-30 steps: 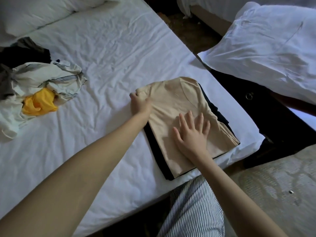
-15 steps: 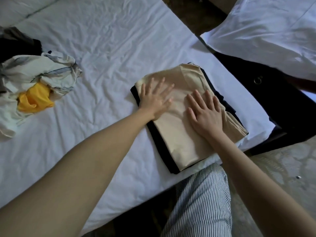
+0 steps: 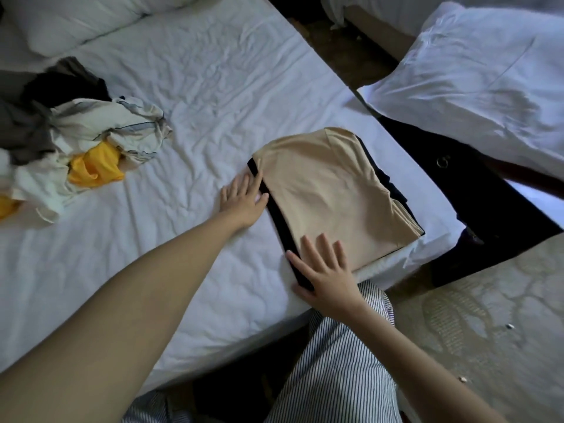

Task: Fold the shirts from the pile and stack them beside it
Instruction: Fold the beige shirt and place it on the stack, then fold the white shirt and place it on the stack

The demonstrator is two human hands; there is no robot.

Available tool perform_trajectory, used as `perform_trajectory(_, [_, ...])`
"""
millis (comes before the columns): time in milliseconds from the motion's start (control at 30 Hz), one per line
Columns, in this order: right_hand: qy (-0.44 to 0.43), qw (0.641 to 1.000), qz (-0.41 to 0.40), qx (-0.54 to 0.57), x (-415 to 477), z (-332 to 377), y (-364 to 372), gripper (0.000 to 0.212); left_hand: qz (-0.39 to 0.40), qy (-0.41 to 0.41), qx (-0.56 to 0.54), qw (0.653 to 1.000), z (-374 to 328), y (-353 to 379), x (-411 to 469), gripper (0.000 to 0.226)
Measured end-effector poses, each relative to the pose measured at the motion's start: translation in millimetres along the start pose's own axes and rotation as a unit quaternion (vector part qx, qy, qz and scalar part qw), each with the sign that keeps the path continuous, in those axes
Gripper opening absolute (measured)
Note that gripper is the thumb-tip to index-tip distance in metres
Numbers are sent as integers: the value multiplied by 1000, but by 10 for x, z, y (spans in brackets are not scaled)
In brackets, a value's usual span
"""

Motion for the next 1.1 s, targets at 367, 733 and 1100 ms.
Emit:
perform_trajectory(367, [-8,990,-23,136,524,650,-526,66,-22,101,8,995,757,-75,-681,54])
perform_trajectory(733, [-107,985,57,123,1359,1725,-362,48,-146,-95,-252,952,2552,-361,-1242,45])
perform_trajectory(1100, [-70,990,91,84,2169,1930,167,55,-263,-257,-409,835,3583,-468,-833,52])
Point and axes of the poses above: each hand's wrist, its own x-axis towards the middle knuckle, its own y-axis out of the palm, z = x × y, the point moved 5 cm from there along x, towards the middle knuckle, and after that the axes turned 5 degrees about -y, right-handed, at the moved point
